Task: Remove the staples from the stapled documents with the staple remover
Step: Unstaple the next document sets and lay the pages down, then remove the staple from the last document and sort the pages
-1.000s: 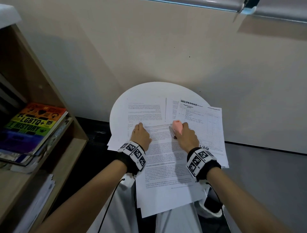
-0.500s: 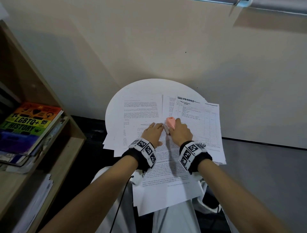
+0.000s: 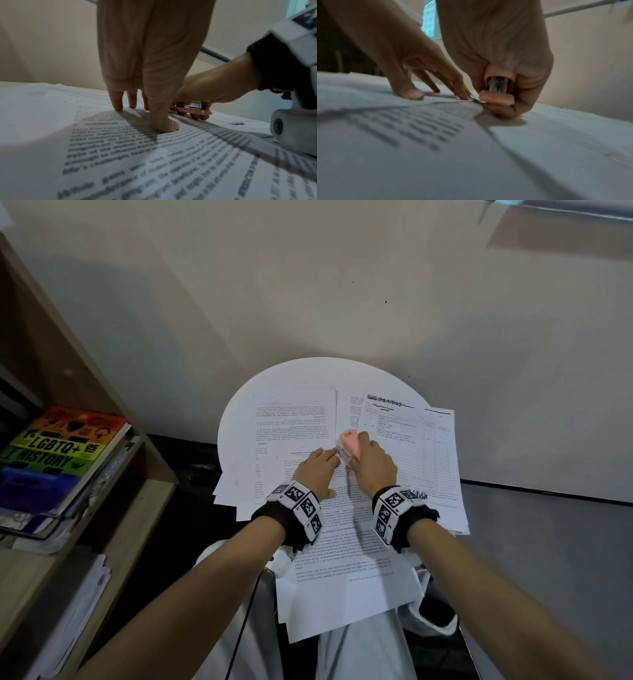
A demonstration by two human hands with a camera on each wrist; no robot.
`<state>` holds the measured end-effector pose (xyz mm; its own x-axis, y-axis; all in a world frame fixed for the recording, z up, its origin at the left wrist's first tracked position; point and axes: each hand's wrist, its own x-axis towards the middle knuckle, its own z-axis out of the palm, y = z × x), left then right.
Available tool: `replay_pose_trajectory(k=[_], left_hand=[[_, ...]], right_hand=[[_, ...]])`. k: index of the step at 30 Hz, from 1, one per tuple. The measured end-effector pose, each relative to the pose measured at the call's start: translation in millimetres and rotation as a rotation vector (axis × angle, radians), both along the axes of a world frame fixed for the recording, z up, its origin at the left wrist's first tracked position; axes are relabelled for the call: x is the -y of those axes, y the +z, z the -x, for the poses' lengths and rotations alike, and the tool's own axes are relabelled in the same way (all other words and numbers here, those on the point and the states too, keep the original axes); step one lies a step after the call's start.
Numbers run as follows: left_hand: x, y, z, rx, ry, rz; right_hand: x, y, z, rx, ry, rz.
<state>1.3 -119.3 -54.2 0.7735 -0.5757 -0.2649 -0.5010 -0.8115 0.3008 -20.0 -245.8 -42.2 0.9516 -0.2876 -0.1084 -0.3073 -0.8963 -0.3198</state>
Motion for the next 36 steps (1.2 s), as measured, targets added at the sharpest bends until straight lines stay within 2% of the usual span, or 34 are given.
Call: replay_pose_trajectory(k=[5,10,13,17,21,23,26,28,31,36], left_hand=[[1.9,-3.6,-1.9,-0.018,-0.008,0.012],[0.9,-2.1,-2.3,-0.010,-0.026,-0.009],[1.1,-2.4,-1.6,-0.003,-0.028,0.004],[-0.7,-3.2,-3.5,-0.010,-0.023,0.042],[-8.8,-0.4,-4.0,-0.066,-0.026,0.114],[-11.6,3.6,-0.2,-0.113,0.061,0.312],[-5.4,14.6,14.6,-0.216,0.399,0.847],[3.1,25.8,28.0,-0.355,0.536,1.094],[14.1,34.4,46.1,-0.424,0.575,1.213],[26.2,39.1,74.4,-0.324,0.591,1.213]], right_hand=[[-8.3,5.1,-6.2,-0.051,-0.129,-0.093],[-6.9,-2.5,-6.1,0.016,-0.047,-0.026],[-7.7,1.9,-13.3,0.009,-0.113,-0.040],[-11.1,9.0,-27.4,0.137,-0.085,-0.110],[-2.0,19.7,-15.4,0.229,-0.104,-0.296],[7.9,21.8,2.6,0.235,-0.091,-0.335],[18.6,21.6,38.0,0.227,-0.051,-0.374],[21.0,20.1,58.1,0.244,-0.045,-0.414],[21.1,21.7,83.7,0.273,-0.065,-0.467],[22.9,30.7,115.8,0.310,-0.081,-0.478]])
